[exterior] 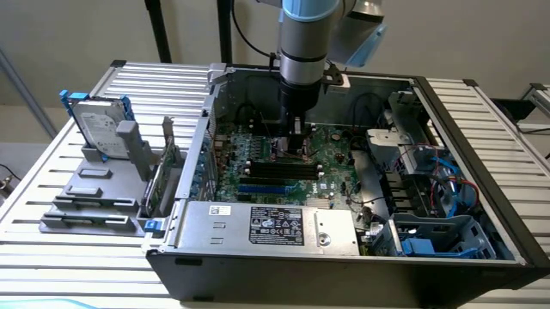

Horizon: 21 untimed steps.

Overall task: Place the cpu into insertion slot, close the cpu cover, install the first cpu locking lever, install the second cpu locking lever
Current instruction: 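Place the cpu into insertion slot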

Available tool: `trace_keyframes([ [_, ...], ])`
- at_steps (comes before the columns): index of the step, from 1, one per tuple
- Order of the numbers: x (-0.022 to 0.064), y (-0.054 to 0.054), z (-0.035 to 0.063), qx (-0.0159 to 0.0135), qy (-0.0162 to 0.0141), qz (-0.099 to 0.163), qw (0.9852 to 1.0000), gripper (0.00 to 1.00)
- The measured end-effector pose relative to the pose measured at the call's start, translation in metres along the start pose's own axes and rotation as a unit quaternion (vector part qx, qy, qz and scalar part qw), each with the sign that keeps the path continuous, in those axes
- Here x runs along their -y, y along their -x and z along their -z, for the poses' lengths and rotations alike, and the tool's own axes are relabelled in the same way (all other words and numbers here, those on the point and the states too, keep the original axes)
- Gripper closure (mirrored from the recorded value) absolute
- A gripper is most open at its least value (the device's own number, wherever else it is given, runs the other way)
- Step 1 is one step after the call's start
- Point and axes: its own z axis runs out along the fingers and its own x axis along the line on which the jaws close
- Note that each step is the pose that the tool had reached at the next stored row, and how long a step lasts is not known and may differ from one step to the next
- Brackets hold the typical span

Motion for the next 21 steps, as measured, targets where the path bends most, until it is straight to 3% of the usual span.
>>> trace_keyframes([
  [6,0.0001,0.0002,-0.0029,0.0002,-0.0033,0.000,1.0000,0.46],
  [21,-0.0002,0.0003,-0.0070,0.0002,-0.0032,-0.006,1.0000,0.46],
])
